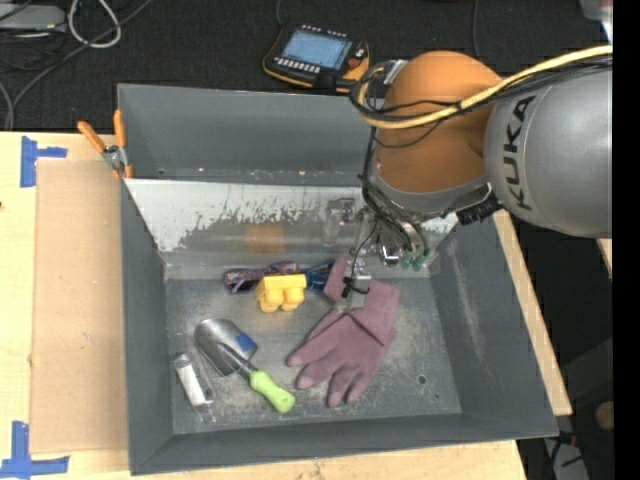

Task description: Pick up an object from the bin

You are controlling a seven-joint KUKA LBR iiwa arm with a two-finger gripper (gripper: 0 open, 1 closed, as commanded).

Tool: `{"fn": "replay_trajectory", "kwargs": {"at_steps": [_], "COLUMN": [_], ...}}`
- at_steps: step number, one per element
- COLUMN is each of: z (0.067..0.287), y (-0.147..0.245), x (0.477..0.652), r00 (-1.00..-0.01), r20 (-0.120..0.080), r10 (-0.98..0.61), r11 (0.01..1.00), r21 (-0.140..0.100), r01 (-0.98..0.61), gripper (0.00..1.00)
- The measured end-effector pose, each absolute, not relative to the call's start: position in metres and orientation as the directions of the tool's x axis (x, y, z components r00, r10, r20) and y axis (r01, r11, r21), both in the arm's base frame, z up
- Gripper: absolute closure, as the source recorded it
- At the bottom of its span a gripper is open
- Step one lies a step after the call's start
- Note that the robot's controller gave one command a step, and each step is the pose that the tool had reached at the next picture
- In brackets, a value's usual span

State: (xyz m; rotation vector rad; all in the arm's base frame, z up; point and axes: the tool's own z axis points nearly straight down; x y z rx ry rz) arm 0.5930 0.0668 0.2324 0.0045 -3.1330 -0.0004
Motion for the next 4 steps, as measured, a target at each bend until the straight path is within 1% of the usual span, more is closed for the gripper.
{"fn": "replay_trajectory", "kwargs": {"at_steps": [1,2,3,4], "z": [0.237,0.119,0.146,0.098], "y": [0.066,0.034,0.039,0.071], "x": [0.594,0.538,0.529,0.565], "r00": [-1.000,-0.984,-0.680,-0.671], "r20": [0.001,0.002,-0.006,0.007], "r10": [0.000,-0.179,-0.733,-0.741], "r11": [1.000,0.984,0.680,0.671], "r21": [0.001,0.001,-0.004,0.010], "r01": [0.000,-0.179,-0.733,-0.741], "gripper": [0.00,0.00,0.00,0.00]}}
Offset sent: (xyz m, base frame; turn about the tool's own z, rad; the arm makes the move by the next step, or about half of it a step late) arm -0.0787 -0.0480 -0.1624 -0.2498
